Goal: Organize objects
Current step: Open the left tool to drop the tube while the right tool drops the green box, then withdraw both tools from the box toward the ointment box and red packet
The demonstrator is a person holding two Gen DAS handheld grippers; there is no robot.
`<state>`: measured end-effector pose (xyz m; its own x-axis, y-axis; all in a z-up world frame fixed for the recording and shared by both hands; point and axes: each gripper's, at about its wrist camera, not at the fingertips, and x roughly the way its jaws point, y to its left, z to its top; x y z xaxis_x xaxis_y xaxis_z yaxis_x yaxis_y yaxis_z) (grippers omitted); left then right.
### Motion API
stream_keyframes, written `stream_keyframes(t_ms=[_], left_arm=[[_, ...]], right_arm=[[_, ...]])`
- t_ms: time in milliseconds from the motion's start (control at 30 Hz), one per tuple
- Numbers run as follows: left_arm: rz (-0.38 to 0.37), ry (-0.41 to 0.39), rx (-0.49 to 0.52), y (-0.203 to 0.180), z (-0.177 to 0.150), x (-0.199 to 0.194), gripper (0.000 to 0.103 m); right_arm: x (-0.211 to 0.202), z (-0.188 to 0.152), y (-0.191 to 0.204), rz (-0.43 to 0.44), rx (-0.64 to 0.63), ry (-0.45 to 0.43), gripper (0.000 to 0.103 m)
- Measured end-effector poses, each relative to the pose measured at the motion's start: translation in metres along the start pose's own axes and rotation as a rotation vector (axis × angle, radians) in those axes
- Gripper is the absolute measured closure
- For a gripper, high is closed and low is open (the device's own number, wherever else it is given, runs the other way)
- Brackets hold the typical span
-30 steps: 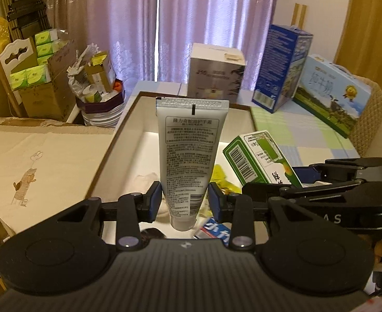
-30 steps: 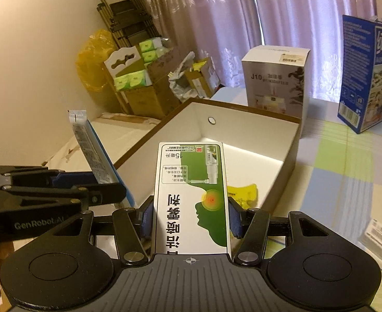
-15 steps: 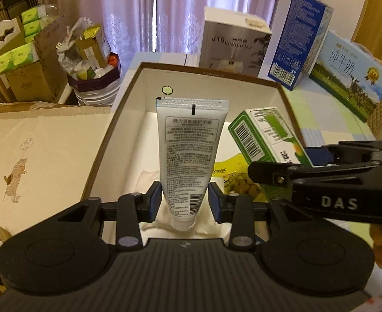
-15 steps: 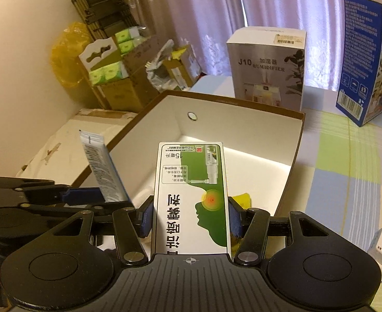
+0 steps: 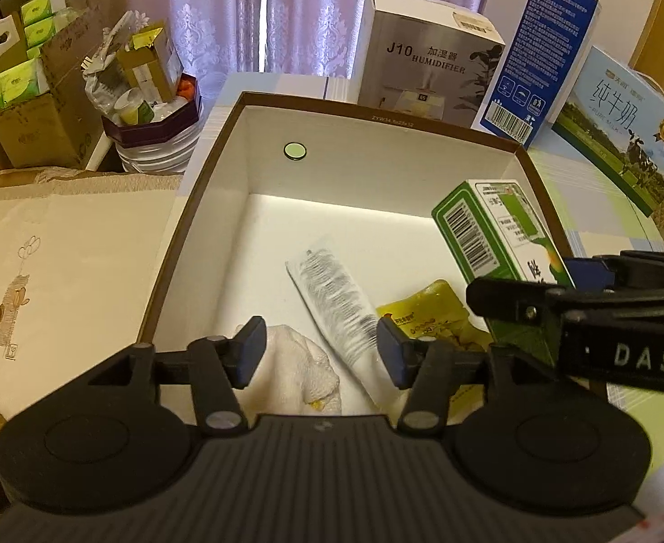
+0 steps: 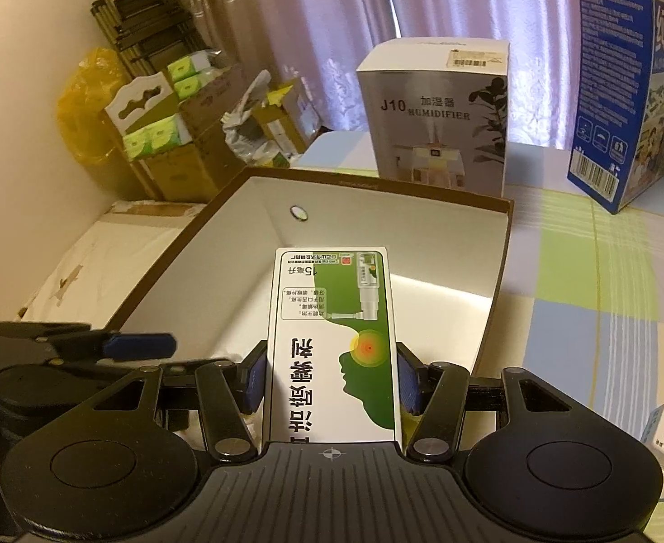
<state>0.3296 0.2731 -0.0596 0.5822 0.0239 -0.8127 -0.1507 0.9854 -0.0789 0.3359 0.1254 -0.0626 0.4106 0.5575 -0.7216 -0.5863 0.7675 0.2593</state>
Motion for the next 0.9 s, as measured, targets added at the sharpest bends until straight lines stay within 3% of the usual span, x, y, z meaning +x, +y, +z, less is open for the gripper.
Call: stream_keyframes(t_ms=[367,900], left_arm=[[0.006,0.005,0.023,-0.001,-0.002,-0.002,0.031],[0.013,-0.028,0.017,-0.007,-0.002,-0.024,0.022]], right_arm=[[-0.005,0.012,-0.005,-0.013,0.006,-0.075,0.05],[-0.027,-0.011,-0.009,0.003,0.037,-0.046,0.05]])
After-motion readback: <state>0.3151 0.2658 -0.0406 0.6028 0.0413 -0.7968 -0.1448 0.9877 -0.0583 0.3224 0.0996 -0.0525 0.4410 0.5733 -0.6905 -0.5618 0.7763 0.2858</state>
